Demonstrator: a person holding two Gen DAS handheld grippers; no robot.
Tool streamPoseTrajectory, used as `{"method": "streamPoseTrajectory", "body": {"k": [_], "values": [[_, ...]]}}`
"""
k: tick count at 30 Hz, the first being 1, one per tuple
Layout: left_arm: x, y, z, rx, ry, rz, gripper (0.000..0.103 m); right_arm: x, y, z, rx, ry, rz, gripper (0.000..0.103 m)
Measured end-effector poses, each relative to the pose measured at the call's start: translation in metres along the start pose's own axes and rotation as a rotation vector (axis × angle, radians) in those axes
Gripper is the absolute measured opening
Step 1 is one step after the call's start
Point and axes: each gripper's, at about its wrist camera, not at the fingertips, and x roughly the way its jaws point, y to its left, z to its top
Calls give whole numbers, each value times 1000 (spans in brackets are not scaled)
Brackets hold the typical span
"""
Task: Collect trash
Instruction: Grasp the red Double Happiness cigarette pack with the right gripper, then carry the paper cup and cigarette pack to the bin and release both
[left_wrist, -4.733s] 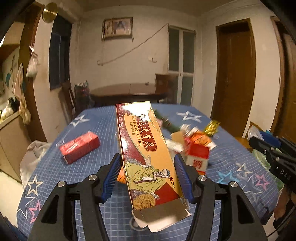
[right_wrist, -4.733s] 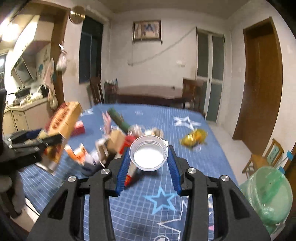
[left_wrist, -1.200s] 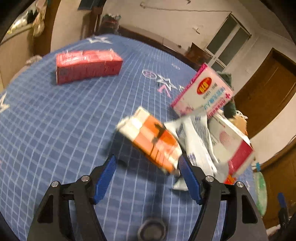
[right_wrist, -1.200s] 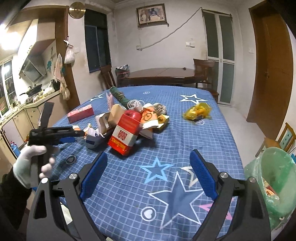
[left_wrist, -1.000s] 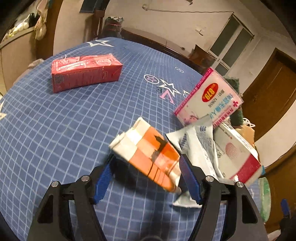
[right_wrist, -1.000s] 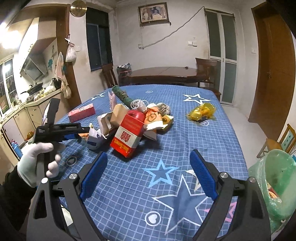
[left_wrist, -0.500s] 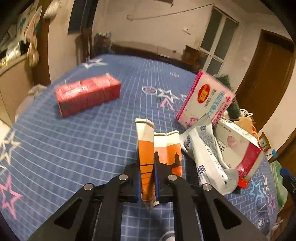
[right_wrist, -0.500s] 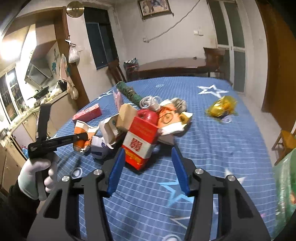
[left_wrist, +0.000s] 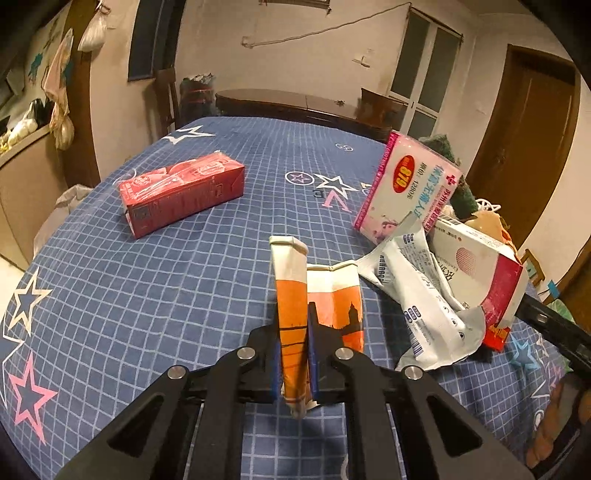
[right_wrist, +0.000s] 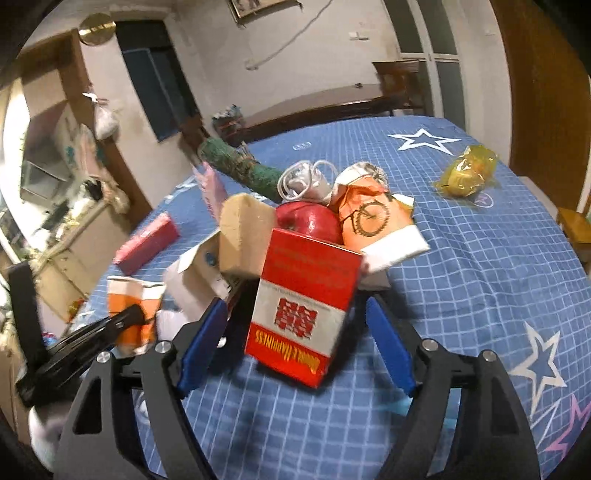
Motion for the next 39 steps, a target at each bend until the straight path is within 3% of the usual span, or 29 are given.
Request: {"method": "streamPoseTrajectory", "body": {"k": [3, 6, 7, 16, 22, 29, 39], "values": [[2, -4, -1, 13, -2, 0, 12, 10, 3, -1, 2, 3, -64, 74], [0, -5, 0, 18, -9, -8, 12, 14, 1, -5, 1, 10, -81, 59], [-1, -5, 0, 22, -12, -10, 12, 12, 0, -8, 0, 5, -84, 58], [-36, -16, -11, 51, -90, -37, 12, -46, 8, -26, -127, -141, -106, 58], [-91, -45, -26, 106, -217, -56, 12, -96, 28, -38, -231, -254, -130, 58], [-143, -92, -40, 201, -340, -76, 12, -133, 28, -37, -246, -340, -140, 58], [-160, -128, -37, 224, -354, -108, 12, -157, 13, -36, -233, -362, -155, 58]]}}
